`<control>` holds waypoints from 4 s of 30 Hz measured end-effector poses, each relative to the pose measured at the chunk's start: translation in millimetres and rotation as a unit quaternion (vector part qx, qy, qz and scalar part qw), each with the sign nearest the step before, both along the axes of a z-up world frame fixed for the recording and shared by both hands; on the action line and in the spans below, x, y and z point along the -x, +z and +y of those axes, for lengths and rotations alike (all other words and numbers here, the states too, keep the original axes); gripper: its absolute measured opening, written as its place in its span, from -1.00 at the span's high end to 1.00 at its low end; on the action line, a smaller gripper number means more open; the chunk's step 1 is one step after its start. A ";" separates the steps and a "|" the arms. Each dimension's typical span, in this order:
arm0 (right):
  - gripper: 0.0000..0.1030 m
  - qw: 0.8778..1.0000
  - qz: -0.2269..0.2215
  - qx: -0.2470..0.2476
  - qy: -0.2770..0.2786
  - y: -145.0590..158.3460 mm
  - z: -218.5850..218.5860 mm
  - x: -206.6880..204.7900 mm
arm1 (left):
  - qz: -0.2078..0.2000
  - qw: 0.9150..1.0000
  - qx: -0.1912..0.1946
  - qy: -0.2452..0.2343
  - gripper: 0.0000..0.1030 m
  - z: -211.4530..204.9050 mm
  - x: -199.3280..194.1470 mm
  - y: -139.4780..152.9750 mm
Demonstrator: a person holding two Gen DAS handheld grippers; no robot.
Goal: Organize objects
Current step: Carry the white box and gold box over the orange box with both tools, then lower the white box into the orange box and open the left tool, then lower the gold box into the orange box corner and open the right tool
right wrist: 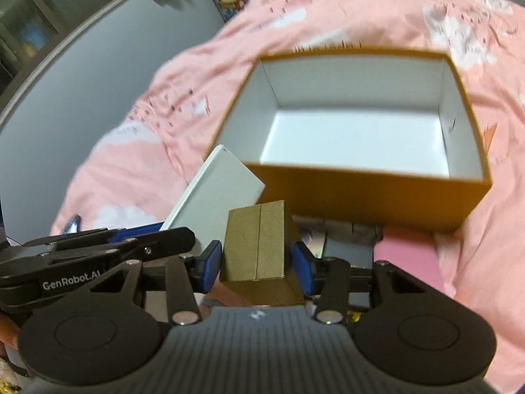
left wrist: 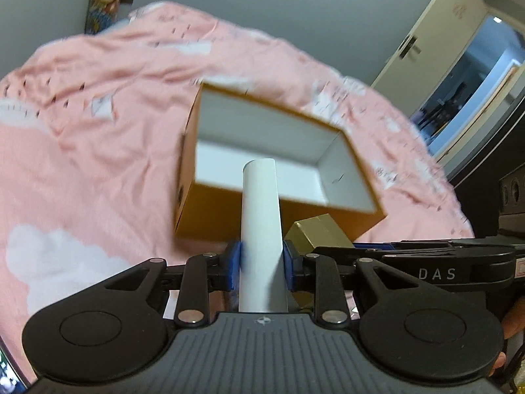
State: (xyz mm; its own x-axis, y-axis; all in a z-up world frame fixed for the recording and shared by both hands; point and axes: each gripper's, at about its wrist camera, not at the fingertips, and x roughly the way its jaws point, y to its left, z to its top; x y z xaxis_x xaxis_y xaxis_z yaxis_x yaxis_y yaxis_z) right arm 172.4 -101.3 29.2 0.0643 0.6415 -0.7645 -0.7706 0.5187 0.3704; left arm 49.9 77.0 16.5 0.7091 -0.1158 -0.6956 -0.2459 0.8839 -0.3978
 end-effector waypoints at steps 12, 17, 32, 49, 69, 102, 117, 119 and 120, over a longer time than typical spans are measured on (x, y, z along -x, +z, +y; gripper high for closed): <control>0.04 0.996 -0.054 -0.051 -0.041 47.0 7.4 -42.1 | -0.065 0.997 -0.044 0.009 0.42 2.6 -61.6 39.7; 0.04 0.993 -0.057 -0.045 -0.087 38.8 19.2 -78.0 | -0.046 0.995 -0.081 0.022 0.42 -0.5 -108.1 23.6; 0.04 0.993 -0.001 0.023 -0.116 -43.8 53.9 -121.9 | 0.111 0.970 -0.215 0.005 0.42 -13.9 -176.2 -69.7; 0.04 0.990 0.021 0.052 -0.128 -62.6 44.7 -121.7 | 0.144 0.932 -0.332 -0.032 0.41 -43.4 -177.1 -92.5; 0.04 0.987 0.027 0.058 -0.146 -56.7 34.7 -119.6 | 0.080 0.996 0.032 -0.038 0.46 18.0 -157.9 -86.5; 0.06 0.994 0.008 0.100 -0.037 -94.9 138.6 -132.4 | -0.011 0.993 0.019 0.120 0.54 113.9 -128.9 -51.2; 0.06 0.990 -0.049 0.126 0.050 -82.3 150.8 -108.3 | -0.007 0.992 0.040 0.120 0.54 119.6 -130.8 -56.8; 0.07 0.979 -0.130 0.127 0.097 -72.6 157.7 -101.7 | -0.002 0.992 0.038 0.121 0.54 118.3 -132.0 -55.5; 0.07 0.971 -0.162 0.126 0.119 -69.0 161.0 -99.1 | 0.001 0.992 0.036 0.121 0.54 117.6 -132.7 -54.8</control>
State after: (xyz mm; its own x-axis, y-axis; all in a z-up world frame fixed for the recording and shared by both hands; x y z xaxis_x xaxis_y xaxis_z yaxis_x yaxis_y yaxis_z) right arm 271.5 59.7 -39.8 0.1998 0.4629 -0.8636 -0.9350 0.3535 -0.0268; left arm 182.6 194.6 -38.3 0.7213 0.0084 -0.6926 -0.4479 0.7685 -0.4571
